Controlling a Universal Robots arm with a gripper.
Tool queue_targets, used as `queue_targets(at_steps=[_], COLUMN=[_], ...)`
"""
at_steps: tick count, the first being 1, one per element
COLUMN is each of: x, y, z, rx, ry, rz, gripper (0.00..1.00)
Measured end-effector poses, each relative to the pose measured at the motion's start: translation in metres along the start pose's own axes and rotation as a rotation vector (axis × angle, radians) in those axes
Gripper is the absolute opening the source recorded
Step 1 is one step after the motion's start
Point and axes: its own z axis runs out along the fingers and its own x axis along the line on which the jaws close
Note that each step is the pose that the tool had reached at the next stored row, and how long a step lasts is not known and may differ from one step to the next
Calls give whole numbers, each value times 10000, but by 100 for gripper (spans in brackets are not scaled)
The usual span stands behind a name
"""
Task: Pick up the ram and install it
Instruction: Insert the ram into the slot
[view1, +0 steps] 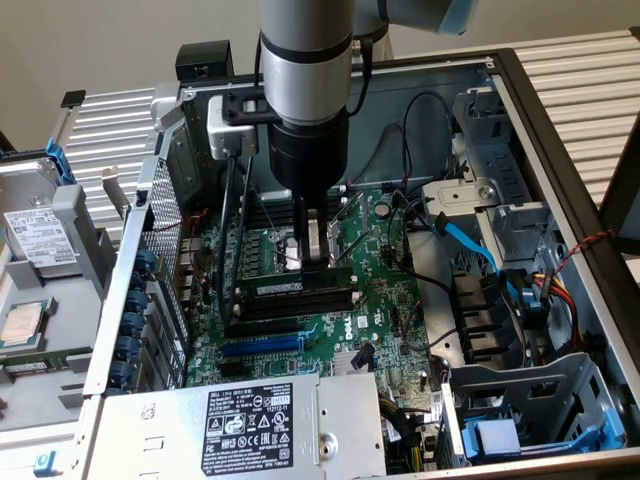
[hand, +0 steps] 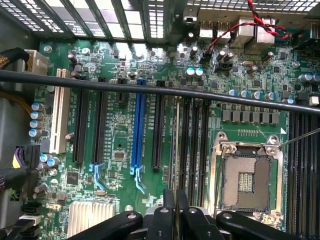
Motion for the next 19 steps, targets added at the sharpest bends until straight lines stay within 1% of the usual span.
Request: queue_targets(at_steps=[14, 19], x=[-17, -18], y=[0, 6], z=[52, 64], rx=[2, 1], ry=[-27, -27], rz=[48, 49], gripper=[13, 13])
